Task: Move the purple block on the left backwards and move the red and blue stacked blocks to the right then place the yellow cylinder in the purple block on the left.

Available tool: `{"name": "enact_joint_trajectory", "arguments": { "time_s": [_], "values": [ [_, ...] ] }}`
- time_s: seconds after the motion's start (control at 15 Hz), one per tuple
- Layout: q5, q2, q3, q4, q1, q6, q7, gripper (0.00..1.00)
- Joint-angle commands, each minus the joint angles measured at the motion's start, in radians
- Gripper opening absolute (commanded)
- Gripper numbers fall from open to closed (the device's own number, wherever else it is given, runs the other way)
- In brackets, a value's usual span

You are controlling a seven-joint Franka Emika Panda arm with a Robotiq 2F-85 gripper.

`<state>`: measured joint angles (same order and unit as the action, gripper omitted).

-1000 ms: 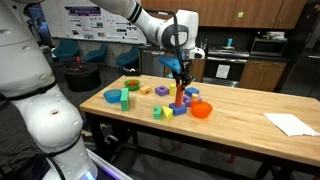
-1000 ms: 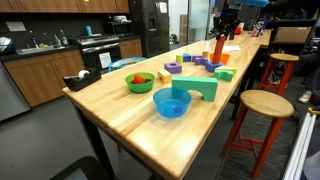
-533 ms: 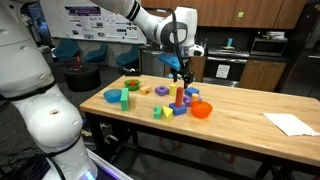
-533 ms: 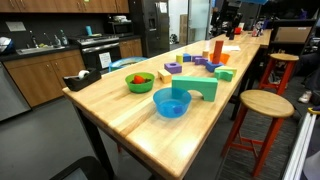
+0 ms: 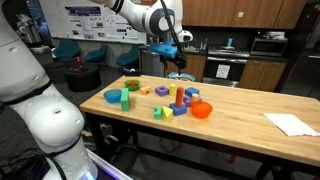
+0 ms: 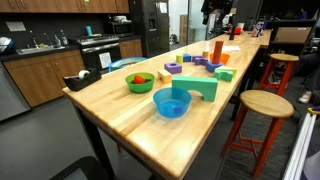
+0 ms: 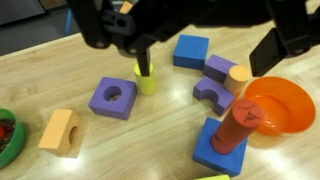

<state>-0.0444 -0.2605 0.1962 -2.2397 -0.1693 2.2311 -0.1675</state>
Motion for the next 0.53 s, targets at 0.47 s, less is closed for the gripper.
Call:
{"name": "enact_joint_trajectory", "arguments": {
  "time_s": [0.47],
  "values": [
    [0.058, 0.102, -0.121, 0.033, 0.121, 0.092, -0.027, 1.00]
  ]
}}
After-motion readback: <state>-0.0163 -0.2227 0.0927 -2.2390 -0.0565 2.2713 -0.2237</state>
